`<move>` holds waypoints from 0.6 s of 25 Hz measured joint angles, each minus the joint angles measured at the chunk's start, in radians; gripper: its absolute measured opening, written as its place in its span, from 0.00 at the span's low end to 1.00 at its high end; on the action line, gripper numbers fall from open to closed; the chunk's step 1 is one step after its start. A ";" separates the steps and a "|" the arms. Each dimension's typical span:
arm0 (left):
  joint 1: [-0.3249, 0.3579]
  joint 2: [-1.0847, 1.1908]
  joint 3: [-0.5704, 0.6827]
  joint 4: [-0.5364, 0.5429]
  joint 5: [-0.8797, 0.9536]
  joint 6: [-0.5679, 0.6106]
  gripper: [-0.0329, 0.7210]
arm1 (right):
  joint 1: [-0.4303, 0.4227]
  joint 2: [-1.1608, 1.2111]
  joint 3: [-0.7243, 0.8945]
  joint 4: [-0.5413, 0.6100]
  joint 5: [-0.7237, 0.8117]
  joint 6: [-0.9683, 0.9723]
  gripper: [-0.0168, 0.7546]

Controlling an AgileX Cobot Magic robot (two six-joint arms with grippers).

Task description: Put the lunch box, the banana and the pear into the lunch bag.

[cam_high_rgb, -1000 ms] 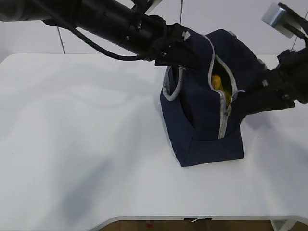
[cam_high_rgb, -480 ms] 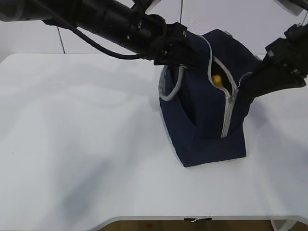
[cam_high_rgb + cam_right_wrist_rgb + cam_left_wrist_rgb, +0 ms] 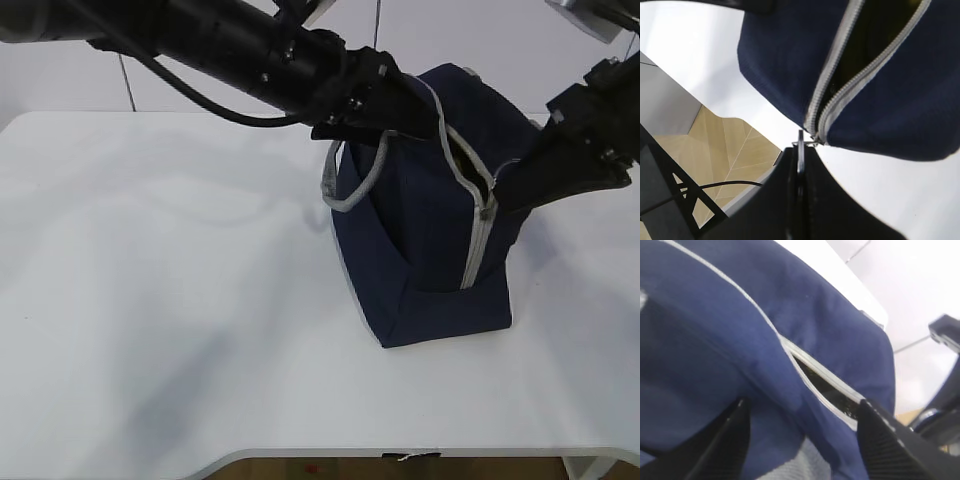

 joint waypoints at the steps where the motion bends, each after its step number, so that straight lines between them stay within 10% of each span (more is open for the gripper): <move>1: 0.000 -0.004 0.000 0.008 0.002 0.007 0.73 | 0.000 0.000 0.000 0.000 0.000 0.000 0.03; 15: 0.004 -0.106 0.000 0.164 0.079 0.025 0.73 | 0.000 0.000 -0.002 0.000 0.000 0.002 0.03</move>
